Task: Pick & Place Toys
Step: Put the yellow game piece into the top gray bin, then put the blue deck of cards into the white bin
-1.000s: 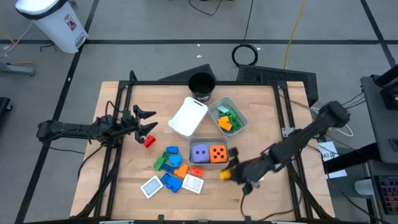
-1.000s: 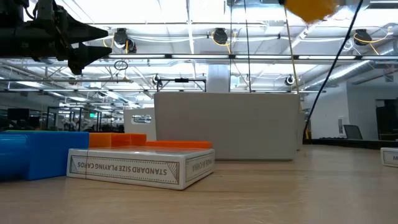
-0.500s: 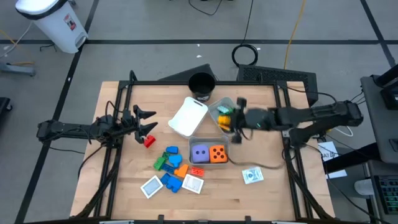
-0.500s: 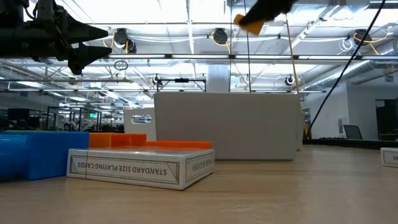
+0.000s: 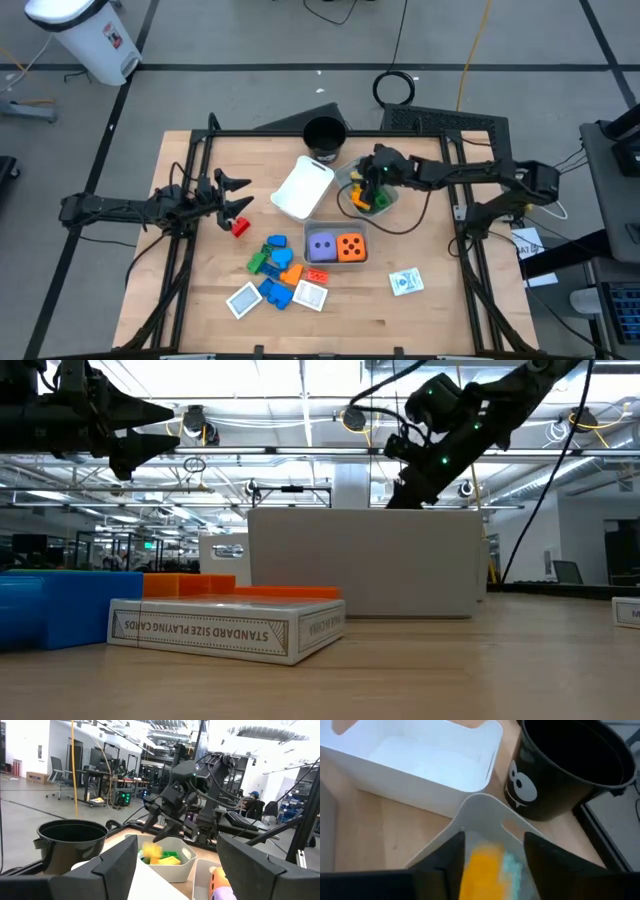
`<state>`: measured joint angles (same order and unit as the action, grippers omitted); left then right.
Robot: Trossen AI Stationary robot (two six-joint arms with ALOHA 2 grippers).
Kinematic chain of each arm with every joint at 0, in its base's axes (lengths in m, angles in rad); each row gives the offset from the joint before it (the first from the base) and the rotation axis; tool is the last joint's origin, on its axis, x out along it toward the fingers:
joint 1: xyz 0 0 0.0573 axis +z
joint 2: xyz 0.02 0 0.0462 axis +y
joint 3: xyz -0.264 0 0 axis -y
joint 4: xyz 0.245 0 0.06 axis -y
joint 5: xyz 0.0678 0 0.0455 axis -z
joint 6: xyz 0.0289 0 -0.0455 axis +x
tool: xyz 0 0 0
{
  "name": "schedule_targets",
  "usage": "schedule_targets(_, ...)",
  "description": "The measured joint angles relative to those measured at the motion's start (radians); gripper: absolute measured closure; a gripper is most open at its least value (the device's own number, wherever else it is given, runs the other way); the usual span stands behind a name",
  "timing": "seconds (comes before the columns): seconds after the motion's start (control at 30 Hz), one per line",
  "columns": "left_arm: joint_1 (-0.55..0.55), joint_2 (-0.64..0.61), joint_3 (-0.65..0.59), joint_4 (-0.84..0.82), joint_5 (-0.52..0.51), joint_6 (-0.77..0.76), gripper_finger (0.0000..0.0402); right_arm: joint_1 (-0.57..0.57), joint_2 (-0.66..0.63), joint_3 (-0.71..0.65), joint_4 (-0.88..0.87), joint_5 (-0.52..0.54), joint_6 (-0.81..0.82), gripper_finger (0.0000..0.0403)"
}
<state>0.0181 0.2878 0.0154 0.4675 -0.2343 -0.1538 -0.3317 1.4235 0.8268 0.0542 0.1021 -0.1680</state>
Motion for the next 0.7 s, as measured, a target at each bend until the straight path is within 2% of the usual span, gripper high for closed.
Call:
schedule_targets(0.13, 0.0, 0.0, 0.0, 0.0, 0.0, 0.0, 0.0123, 0.018, -0.022, -0.001, -0.032, 0.0, 0.029, 0.0164)
schedule_targets(0.33, 0.0, 0.0, 0.0, 0.0, 0.0, 0.0, 0.0123, 0.143, -0.19, 0.0, -0.193, 0.0, -0.028, 0.0109)
schedule_targets(0.53, 0.0, 0.0, 0.0, 0.0, 0.0, 0.0, 0.0123, 0.398, -0.357, 0.0, -0.419, 0.0, 0.085, 0.0079)
schedule_targets(0.7, 0.0, 0.0, 0.0, 0.0, 0.0, 0.0, 0.0123, 0.683, -0.373, 0.0, -0.536, 0.003, 0.224, 0.0052)
